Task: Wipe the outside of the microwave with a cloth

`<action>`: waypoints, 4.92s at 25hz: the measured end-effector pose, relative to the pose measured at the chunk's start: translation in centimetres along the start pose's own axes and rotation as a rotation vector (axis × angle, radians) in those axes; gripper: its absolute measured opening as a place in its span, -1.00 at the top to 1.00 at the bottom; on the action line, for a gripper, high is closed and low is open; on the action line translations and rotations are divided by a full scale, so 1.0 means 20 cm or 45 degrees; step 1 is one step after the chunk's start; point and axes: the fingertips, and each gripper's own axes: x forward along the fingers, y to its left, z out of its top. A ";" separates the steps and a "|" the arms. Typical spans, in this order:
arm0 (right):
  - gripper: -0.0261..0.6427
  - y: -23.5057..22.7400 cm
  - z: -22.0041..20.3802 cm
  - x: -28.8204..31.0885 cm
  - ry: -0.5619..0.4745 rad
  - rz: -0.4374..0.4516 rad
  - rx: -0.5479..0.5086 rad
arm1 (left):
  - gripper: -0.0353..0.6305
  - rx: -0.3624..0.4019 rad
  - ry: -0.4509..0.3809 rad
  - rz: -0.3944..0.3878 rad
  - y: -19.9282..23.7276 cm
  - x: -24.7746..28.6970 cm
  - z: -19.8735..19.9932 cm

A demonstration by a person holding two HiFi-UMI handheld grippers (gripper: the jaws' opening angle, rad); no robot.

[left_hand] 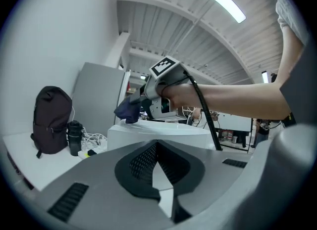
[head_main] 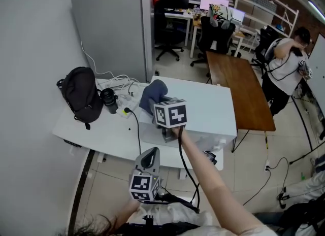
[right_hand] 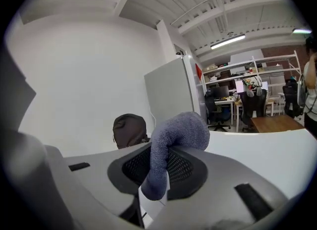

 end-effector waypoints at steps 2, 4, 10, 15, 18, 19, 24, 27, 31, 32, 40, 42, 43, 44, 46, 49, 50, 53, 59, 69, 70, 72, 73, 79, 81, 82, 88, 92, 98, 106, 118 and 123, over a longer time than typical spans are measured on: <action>0.67 0.01 -0.04 0.03 0.045 -0.021 -0.027 | 0.91 -0.003 -0.003 0.009 0.01 -0.01 0.01; 0.67 -0.02 -0.07 0.03 0.069 -0.039 -0.034 | 0.91 -0.005 -0.006 0.011 0.02 -0.02 0.01; 0.67 -0.32 -0.18 -0.14 0.095 -0.156 -0.002 | 0.91 -0.005 0.003 -0.003 0.01 -0.02 -0.01; 0.67 -0.70 -0.27 -0.47 0.072 -0.316 0.096 | 0.91 -0.003 0.014 -0.063 -0.07 0.02 -0.02; 0.67 -0.96 -0.33 -0.75 0.051 -0.460 0.154 | 0.91 -0.001 0.022 -0.102 -0.13 0.04 -0.03; 0.67 -1.05 -0.36 -0.85 0.047 -0.509 0.178 | 0.91 0.000 0.023 -0.115 -0.15 0.04 -0.04; 0.66 -1.33 -0.47 -1.23 0.009 -0.680 0.303 | 0.91 0.001 0.038 -0.148 -0.19 0.05 -0.06; 0.67 -1.28 -0.42 -1.28 -0.064 -0.670 0.304 | 0.91 0.005 0.044 -0.144 -0.20 0.05 -0.07; 0.67 -0.86 -0.18 -1.15 -0.245 -0.477 0.227 | 0.91 0.005 0.050 -0.134 -0.19 0.04 -0.07; 0.67 -0.71 -0.14 -1.08 -0.267 -0.404 0.200 | 0.91 0.003 0.051 -0.127 -0.18 0.04 -0.07; 0.67 0.23 -0.17 -0.39 -0.106 -0.007 -0.071 | 0.91 -0.007 0.056 -0.033 -0.06 -0.04 -0.09; 0.67 0.29 -0.24 -0.29 -0.047 0.000 -0.118 | 0.91 -0.011 0.056 -0.006 -0.03 -0.07 -0.09; 0.67 0.29 -0.26 -0.27 -0.025 -0.007 -0.131 | 0.91 -0.013 0.056 0.004 -0.02 -0.08 -0.09; 0.67 0.28 -0.29 -0.26 -0.010 -0.020 -0.139 | 0.91 -0.014 0.056 0.011 -0.01 -0.09 -0.09; 0.67 0.22 -0.32 -0.29 0.007 -0.058 -0.150 | 0.91 -0.014 0.057 0.018 0.00 -0.10 -0.09; 0.67 0.04 -0.37 -0.45 0.005 -0.144 -0.119 | 0.91 -0.015 0.058 0.021 0.02 -0.11 -0.09; 0.67 -0.03 -0.38 -0.52 -0.003 -0.181 -0.092 | 0.91 -0.016 0.059 0.018 0.02 -0.11 -0.09; 0.67 -0.29 -0.45 -0.78 -0.033 -0.328 -0.008 | 0.91 -0.017 0.060 -0.010 0.00 -0.08 -0.10; 0.67 -0.83 -0.67 -1.37 -0.065 -0.687 0.155 | 0.91 -0.009 0.073 -0.114 -0.15 -0.02 -0.11; 0.67 -0.71 -0.62 -1.59 -0.343 -0.697 0.133 | 0.91 0.013 0.080 -0.140 -0.21 0.02 -0.12; 0.67 -0.61 -0.59 -1.56 -0.382 -0.656 0.087 | 0.91 0.013 0.080 -0.126 -0.20 0.02 -0.12; 0.67 -0.41 -0.56 -1.46 -0.429 -0.551 -0.031 | 0.91 0.007 0.088 -0.086 -0.16 0.00 -0.13; 0.67 -0.32 -0.55 -1.38 -0.432 -0.489 -0.102 | 0.91 0.003 0.092 -0.062 -0.14 -0.01 -0.14; 0.67 0.21 -0.52 -0.80 -0.386 -0.145 -0.418 | 0.91 -0.012 0.081 0.091 0.02 -0.13 -0.15; 0.67 0.30 -0.53 -0.66 -0.393 -0.093 -0.478 | 0.91 -0.021 0.073 0.138 0.06 -0.17 -0.14; 0.67 0.33 -0.54 -0.61 -0.395 -0.070 -0.501 | 0.91 -0.027 0.070 0.157 0.08 -0.19 -0.14; 0.67 0.43 -0.71 -0.33 -0.333 0.059 -0.582 | 0.91 -0.049 0.075 0.217 0.13 -0.24 -0.16; 0.67 0.35 -0.84 -0.22 -0.252 0.027 -0.585 | 0.91 -0.055 0.078 0.228 0.12 -0.25 -0.18; 0.67 0.03 -0.87 -0.38 -0.225 -0.138 -0.531 | 0.91 -0.063 0.094 0.215 0.03 -0.26 -0.21; 0.67 -0.61 -0.92 -1.04 -0.234 -0.565 -0.404 | 0.91 -0.063 0.125 0.112 -0.13 -0.19 -0.27; 0.67 -0.67 -1.07 -1.34 -0.254 -0.705 -0.267 | 0.91 -0.007 0.124 -0.023 -0.20 -0.18 -0.23; 0.67 -0.12 -1.07 -0.82 -0.201 -0.336 -0.426 | 0.91 -0.009 0.124 -0.001 -0.17 -0.25 -0.23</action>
